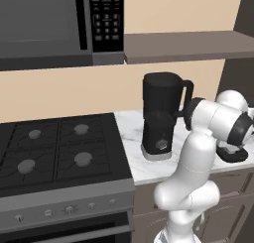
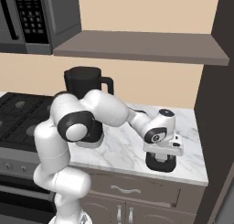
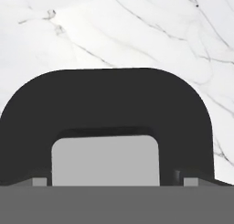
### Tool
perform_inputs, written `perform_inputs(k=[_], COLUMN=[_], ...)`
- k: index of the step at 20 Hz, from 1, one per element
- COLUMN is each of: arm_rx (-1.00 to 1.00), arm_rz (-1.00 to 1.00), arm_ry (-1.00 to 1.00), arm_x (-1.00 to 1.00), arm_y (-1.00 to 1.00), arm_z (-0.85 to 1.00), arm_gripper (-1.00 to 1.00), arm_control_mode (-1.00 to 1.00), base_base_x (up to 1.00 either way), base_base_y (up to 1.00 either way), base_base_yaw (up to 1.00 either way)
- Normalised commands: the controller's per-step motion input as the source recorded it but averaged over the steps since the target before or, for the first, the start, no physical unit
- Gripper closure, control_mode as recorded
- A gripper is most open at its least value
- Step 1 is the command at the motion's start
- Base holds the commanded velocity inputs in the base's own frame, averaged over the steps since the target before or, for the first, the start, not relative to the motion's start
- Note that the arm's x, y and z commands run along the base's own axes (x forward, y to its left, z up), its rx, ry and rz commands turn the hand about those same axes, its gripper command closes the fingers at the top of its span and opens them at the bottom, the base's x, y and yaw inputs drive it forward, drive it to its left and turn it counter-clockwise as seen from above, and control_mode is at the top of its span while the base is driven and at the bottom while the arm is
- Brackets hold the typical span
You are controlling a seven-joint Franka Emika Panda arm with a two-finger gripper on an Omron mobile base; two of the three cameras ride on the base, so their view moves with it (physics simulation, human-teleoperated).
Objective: Close the lid blender by securely placing the lid on top.
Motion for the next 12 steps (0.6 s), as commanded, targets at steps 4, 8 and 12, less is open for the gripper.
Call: perform_inputs(k=[4, 8, 12], arm_rx=[-0.01, 0.00, 0.00], arm_rz=[0.02, 0.05, 0.01], arm_ry=[0.00, 0.00, -0.03], arm_x=[-0.10, -0.19, -0.19], arm_y=[0.33, 0.31, 0.40], arm_z=[-0.21, -0.01, 0.08], arm_gripper=[1.00, 1.00, 1.00], arm_control_mode=[-1.00, -1.00, -1.00], base_base_x=[0.00, 0.00, 0.00], base_base_y=[0.00, 0.00, 0.00], base_base_yaw=[0.00, 0.00, 0.00])
